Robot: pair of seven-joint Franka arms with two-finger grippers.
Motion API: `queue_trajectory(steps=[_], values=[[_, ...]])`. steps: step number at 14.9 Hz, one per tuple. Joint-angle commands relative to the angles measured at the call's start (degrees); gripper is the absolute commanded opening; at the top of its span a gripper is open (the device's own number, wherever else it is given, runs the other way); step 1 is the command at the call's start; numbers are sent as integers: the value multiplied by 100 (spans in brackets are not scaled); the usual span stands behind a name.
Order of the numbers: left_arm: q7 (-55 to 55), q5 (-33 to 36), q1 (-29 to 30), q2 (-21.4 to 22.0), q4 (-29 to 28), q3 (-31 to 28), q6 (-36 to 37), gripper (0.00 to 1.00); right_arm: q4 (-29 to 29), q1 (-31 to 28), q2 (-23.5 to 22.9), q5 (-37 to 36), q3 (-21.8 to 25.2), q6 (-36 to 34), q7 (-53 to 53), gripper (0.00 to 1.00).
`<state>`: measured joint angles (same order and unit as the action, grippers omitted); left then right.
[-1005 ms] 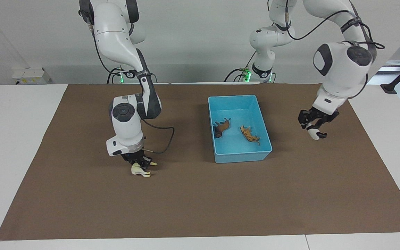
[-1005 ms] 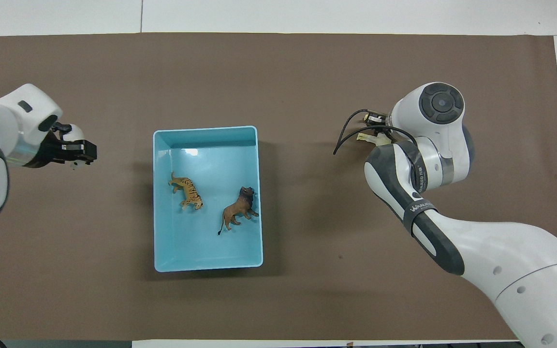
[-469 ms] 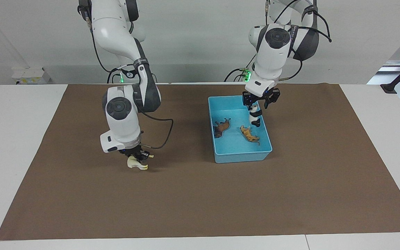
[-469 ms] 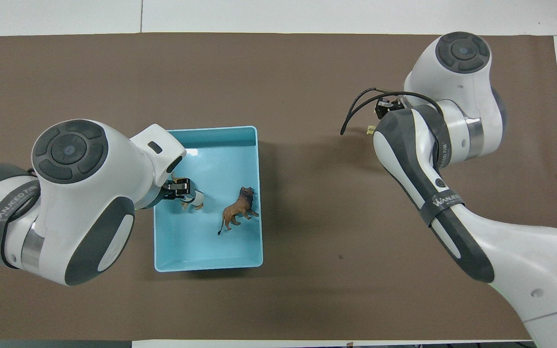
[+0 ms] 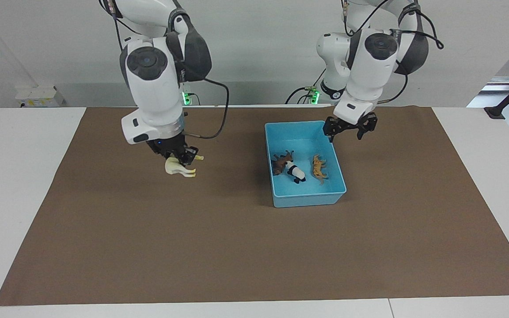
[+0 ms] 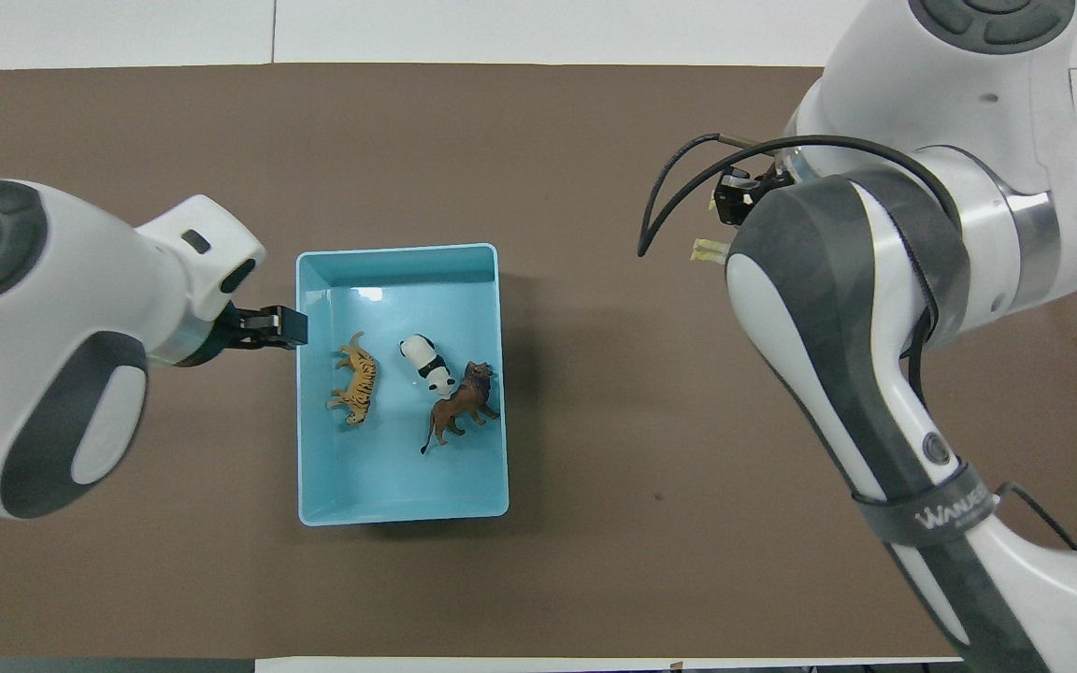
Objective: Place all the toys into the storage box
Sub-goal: 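Carry the cream horse into the box with the right gripper and release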
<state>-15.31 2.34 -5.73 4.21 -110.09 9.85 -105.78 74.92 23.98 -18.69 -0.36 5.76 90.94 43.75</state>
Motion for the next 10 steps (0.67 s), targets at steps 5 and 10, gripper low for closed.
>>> queue_trajectory(steps=[5, 10], values=[[951, 30, 1056, 44, 1190, 0, 988, 100, -830, 1801, -547, 431, -40, 861, 2119, 0], [959, -163, 1170, -489, 2311, -18, 2128, 100, -804, 2506, -1442, 370, -5, 1617, 2191, 0]])
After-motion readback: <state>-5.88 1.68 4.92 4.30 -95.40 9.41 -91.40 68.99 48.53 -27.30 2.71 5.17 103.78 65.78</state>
